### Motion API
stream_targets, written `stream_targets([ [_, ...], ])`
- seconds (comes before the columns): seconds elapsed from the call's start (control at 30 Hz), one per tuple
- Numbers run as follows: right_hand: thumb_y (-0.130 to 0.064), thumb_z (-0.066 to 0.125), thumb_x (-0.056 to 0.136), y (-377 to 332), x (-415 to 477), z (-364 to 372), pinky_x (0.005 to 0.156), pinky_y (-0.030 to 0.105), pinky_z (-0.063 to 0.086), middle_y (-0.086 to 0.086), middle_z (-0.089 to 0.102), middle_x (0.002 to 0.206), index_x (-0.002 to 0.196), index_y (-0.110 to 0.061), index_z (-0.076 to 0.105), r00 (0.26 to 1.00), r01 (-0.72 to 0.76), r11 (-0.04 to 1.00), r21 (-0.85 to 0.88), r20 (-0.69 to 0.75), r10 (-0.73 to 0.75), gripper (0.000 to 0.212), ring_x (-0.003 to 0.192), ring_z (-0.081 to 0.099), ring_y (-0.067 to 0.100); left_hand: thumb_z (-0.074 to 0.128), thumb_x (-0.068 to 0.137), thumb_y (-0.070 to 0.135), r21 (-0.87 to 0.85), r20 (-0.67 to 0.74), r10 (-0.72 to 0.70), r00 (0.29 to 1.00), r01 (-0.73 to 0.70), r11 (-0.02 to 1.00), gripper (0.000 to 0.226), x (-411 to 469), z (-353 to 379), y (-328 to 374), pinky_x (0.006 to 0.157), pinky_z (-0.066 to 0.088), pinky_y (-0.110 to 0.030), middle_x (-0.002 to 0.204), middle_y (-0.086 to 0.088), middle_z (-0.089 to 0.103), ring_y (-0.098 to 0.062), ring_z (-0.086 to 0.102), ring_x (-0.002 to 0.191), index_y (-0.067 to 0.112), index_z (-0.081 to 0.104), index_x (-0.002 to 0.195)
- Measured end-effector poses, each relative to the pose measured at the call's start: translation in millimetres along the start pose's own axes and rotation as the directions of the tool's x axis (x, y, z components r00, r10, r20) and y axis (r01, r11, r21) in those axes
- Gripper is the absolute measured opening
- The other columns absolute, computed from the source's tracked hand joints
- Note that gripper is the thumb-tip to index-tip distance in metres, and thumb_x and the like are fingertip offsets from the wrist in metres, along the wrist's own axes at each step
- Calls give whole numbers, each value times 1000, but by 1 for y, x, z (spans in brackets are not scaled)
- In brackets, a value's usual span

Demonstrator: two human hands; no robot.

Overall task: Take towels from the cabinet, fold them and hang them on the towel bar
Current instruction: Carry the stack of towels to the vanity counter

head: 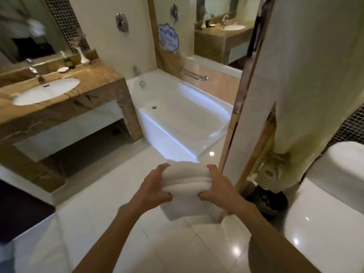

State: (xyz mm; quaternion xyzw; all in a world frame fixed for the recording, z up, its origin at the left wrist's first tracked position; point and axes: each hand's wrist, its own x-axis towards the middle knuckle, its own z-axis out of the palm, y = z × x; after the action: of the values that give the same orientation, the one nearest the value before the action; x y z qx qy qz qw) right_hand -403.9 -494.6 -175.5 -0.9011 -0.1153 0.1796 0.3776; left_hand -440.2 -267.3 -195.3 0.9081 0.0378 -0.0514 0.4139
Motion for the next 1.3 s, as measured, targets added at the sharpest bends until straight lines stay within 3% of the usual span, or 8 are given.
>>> stream_targets([
  [0.27, -21, 75, 70, -53, 69, 23, 72, 31, 48, -2, 52, 93, 137, -25, 28, 987, 78, 993, -84, 145, -65, 83, 88, 55, 22, 74, 54, 21, -36, -146, -100, 984, 96, 995, 84, 3, -48, -32, 83, 51, -38, 113, 2, 51, -20, 51, 103, 40, 35, 126],
  [0.63, -21, 75, 68, -93, 148, 38, 70, 33, 47, 4, 56, 99, 127, -24, 35, 927, 267, 961, -68, 291, -237, 72, 86, 55, 24, 77, 55, 24, -77, -296, -270, 916, 259, 963, 84, 25, -85, -55, 86, 54, -43, 114, 6, 49, -14, 50, 103, 49, 34, 123],
  [0.8, -24, 74, 70, -120, 186, 38, 61, 20, 41, 1, 53, 100, 131, -19, 32, 867, 380, 924, -33, 362, -343, 74, 84, 53, 19, 78, 56, 23, -98, -376, -334, 864, 322, 942, 85, 42, -106, -60, 85, 54, -37, 116, 8, 50, -12, 51, 104, 47, 35, 125],
  [0.93, -20, 75, 73, -140, 213, 42, 59, 14, 39, -3, 52, 100, 132, -20, 32, 829, 424, 906, -2, 404, -387, 74, 82, 52, 13, 79, 58, 19, -118, -425, -357, 832, 340, 933, 83, 52, -123, -64, 75, 44, -16, 115, 9, 50, -8, 49, 101, 44, 36, 124],
  [1.0, -19, 76, 74, -150, 226, 47, 57, 11, 36, -4, 51, 100, 133, -20, 31, 810, 445, 896, 0, 426, -402, 74, 80, 51, 8, 80, 58, 16, -144, -443, -383, 811, 358, 923, 84, 55, -131, -68, 75, 42, -17, 112, 10, 49, -8, 49, 100, 45, 35, 122],
  [1.1, -20, 78, 73, -167, 241, 58, 59, 15, 39, -4, 51, 102, 135, -22, 31, 789, 469, 883, 9, 446, -423, 78, 84, 51, 12, 79, 56, 13, -157, -484, -410, 773, 385, 910, 84, 58, -147, -74, 76, 43, -22, 110, 7, 50, -12, 49, 98, 37, 40, 126],
  [1.2, -23, 79, 72, -184, 255, 75, 62, 13, 41, -5, 52, 106, 138, -25, 29, 763, 491, 871, 27, 469, -444, 83, 86, 52, 10, 79, 58, 11, -127, -515, -408, 754, 403, 906, 82, 59, -165, -82, 67, 37, -7, 107, 8, 50, -4, 47, 90, 29, 42, 130],
  [1.3, -26, 81, 70, -201, 270, 96, 74, 24, 49, -1, 57, 113, 138, -25, 29, 751, 507, 861, 31, 475, -459, 85, 91, 56, 14, 78, 59, 10, -105, -538, -404, 740, 416, 903, 80, 57, -184, -95, 63, 35, 0, 105, 10, 47, 0, 45, 85, 25, 43, 130],
])
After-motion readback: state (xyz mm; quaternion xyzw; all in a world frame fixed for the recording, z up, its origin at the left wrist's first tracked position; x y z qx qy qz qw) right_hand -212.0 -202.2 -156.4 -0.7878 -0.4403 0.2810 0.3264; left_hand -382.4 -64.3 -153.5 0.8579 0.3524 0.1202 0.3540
